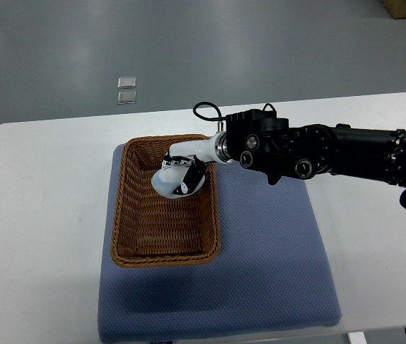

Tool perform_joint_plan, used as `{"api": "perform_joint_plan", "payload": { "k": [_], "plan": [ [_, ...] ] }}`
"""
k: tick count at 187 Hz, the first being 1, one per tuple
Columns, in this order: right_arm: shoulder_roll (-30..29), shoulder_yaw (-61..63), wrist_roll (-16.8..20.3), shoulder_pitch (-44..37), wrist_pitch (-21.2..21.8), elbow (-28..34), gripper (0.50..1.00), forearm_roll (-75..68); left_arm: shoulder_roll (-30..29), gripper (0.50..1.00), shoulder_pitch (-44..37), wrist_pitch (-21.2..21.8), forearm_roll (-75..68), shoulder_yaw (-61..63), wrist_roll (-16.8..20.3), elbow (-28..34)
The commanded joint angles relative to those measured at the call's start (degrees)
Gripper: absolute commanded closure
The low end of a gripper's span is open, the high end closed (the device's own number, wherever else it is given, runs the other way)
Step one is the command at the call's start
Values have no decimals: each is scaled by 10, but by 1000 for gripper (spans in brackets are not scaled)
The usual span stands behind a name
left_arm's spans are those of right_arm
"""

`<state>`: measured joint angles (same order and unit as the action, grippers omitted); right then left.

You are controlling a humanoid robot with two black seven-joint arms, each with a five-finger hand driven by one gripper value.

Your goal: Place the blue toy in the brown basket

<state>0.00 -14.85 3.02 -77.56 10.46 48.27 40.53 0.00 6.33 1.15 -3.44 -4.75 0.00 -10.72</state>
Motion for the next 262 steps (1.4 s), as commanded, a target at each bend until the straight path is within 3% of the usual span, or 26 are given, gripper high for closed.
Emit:
{"api": "perform_joint_plan", "payload": {
  "k": [1,60,112,151,196,235,249,262],
  "plan": [
    [0,0,0,3,0,0,795,0,0,500,0,0,0,0,0,0],
    [0,20,-2,1,0,0,713,-1,0,500,0,0,0,0,0,0],
    [0,42,-4,0,1,0,679,-8,0,500,0,0,0,1,0,0],
    [0,127,-6,7,0,0,644,-13,0,500,0,0,0,1,0,0],
    [55,346,-71,118,0,-2,644,-34,0,500,0,0,0,2,0,-1],
    [58,581,-82,251,1,-3,640,-112,0,500,0,0,0,2,0,-1],
    [56,648,-93,286,1,-11,605,-136,0,500,0,0,0,2,0,-1],
    [54,694,-109,311,2,-27,605,-156,0,500,0,0,0,2,0,-1]
  ]
}}
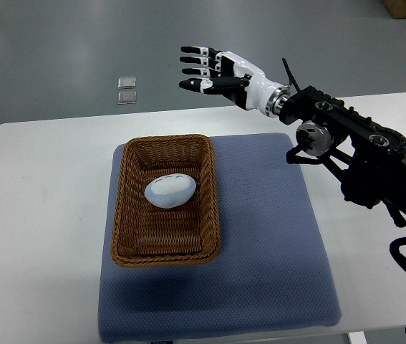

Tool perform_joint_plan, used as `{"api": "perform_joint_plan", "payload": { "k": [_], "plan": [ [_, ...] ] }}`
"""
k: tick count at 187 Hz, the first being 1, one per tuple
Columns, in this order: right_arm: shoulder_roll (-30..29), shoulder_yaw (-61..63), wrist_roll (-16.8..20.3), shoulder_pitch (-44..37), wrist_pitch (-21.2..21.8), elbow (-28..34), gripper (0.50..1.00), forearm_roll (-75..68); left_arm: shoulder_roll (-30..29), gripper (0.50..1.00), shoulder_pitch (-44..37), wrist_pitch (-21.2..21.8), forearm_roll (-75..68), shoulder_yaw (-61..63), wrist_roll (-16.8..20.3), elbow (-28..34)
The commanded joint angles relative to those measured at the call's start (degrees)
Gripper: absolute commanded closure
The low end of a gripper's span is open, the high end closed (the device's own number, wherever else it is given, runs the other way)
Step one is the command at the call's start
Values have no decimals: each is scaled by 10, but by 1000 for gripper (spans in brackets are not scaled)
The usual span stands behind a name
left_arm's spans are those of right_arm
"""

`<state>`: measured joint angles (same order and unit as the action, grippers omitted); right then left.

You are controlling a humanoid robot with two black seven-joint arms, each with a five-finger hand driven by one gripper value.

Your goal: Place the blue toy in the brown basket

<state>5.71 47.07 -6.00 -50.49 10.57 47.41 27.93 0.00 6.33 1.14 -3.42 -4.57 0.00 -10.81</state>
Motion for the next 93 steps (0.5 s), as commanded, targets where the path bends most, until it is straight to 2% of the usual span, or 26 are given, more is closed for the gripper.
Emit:
{"api": "perform_joint_plan", "payload": {
  "k": [1,35,93],
  "plan": [
    [-4,82,-21,43,1,-21,605,-33,0,500,0,0,0,0,0,0],
    [-6,139,-56,85,1,-39,605,-116,0,500,-1,0,0,0,0,0],
    [-6,141,-70,125,3,-41,603,-139,0,500,-1,0,0,0,0,0]
  ]
}}
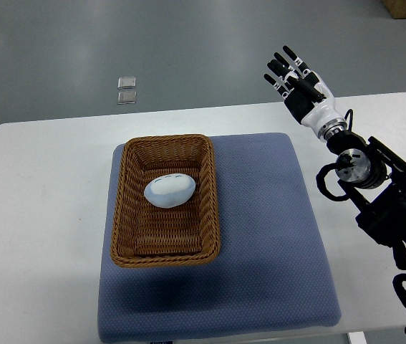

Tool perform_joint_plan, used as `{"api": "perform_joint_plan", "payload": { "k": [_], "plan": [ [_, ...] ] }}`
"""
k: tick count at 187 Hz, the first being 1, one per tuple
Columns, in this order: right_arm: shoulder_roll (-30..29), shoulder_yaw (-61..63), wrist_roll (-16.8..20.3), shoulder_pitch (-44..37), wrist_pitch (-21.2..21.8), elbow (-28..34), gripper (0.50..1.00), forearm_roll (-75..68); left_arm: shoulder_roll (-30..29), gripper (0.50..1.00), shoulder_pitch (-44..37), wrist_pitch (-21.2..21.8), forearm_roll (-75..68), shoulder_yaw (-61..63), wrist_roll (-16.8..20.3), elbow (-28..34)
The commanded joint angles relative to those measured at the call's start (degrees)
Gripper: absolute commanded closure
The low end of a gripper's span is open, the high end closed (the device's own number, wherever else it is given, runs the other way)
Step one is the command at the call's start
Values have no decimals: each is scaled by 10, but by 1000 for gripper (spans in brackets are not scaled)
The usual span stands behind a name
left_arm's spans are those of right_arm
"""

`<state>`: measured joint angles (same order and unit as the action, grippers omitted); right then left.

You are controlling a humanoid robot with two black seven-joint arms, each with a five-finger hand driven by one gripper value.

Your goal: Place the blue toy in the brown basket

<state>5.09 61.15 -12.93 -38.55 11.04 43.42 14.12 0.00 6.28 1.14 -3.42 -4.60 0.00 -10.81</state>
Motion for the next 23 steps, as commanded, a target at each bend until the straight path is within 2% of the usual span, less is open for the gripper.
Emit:
{"api": "perform_joint_plan", "payload": {
  "k": [1,23],
  "plan": [
    [0,0,-1,6,-1,-1,603,-1,0,500,0,0,0,0,0,0],
    [0,2,-1,6,-4,0,603,-1,0,500,0,0,0,0,0,-1]
  ]
}}
